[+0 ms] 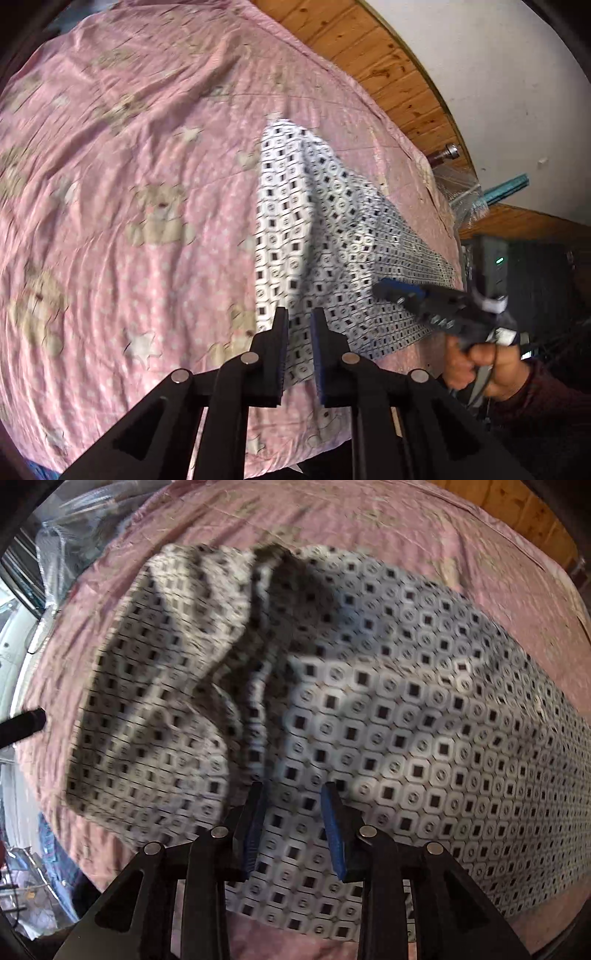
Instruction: Fold clothes
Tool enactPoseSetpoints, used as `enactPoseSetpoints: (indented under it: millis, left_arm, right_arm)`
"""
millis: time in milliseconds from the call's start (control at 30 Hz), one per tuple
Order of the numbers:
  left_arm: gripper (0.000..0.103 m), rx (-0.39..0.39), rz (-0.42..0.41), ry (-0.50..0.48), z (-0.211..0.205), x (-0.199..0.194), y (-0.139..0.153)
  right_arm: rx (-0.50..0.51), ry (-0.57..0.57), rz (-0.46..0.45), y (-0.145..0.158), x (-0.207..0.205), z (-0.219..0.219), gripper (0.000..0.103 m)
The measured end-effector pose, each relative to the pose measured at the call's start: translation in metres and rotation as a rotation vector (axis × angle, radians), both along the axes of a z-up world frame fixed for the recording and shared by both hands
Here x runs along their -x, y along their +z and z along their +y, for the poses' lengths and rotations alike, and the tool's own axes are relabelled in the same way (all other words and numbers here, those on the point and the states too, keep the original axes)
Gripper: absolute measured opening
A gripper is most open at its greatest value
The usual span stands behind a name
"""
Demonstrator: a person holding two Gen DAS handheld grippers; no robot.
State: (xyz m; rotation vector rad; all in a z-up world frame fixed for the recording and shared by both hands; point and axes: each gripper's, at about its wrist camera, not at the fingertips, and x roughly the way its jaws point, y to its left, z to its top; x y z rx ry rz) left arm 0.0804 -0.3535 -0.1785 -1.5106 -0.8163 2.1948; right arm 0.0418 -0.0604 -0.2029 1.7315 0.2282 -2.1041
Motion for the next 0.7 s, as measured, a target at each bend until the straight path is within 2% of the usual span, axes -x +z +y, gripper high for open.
enactPoseSetpoints:
  millis: [67,133,200,233,267,300,333,433,500,567,667,700]
  left_arm:
    - [0.015,-0.009,0.026,-0.070,0.022,0.023,0.003]
    - [0.016,-0.049,0.002,-0.120,0.053,0.040,-0.008]
    - [0.016,-0.069,-0.044,-0.173,0.086,0.052,-0.023]
    - [0.017,0.003,-0.089,-0.187,0.100,0.050,-0.036]
    - [0.017,0.073,-0.131,-0.197,0.114,0.049,-0.048]
    - [0.012,0.105,-0.126,-0.167,0.117,0.040,-0.048]
    - [0.017,0.137,-0.124,-0.138,0.120,0.032,-0.049]
    - [0.018,0.216,-0.189,-0.069,0.132,0.029,-0.037]
    - [0.020,0.221,-0.165,-0.045,0.150,0.034,-0.021]
    - [0.023,0.227,-0.141,-0.024,0.168,0.039,-0.005]
    - [0.025,0.235,-0.140,-0.085,0.225,0.061,0.003]
    - [0.025,0.234,-0.145,-0.109,0.246,0.069,0.003]
  right_arm:
    - [0.043,-0.040,-0.027,0.012,0.005,0.021,0.025]
    - [0.109,-0.083,0.014,0.036,0.015,0.053,0.032]
    - [0.137,-0.176,0.056,0.055,0.029,0.107,0.039]
    - [0.147,-0.234,0.072,0.063,0.035,0.139,0.042]
    - [0.150,-0.306,0.090,0.068,0.041,0.178,0.045]
    - [0.152,-0.389,0.109,0.070,0.046,0.221,0.046]
    - [0.140,-0.477,0.130,0.069,0.045,0.269,0.050]
    - [0.076,-0.734,0.176,0.065,0.036,0.412,0.054]
    - [0.039,-0.847,0.190,0.056,0.029,0.486,0.055]
    - [0.007,-0.866,0.176,0.042,0.025,0.532,0.058]
    - [0.039,-0.793,0.119,0.009,0.024,0.551,0.059]
    - [0.049,-0.759,0.141,0.005,0.023,0.548,0.061]
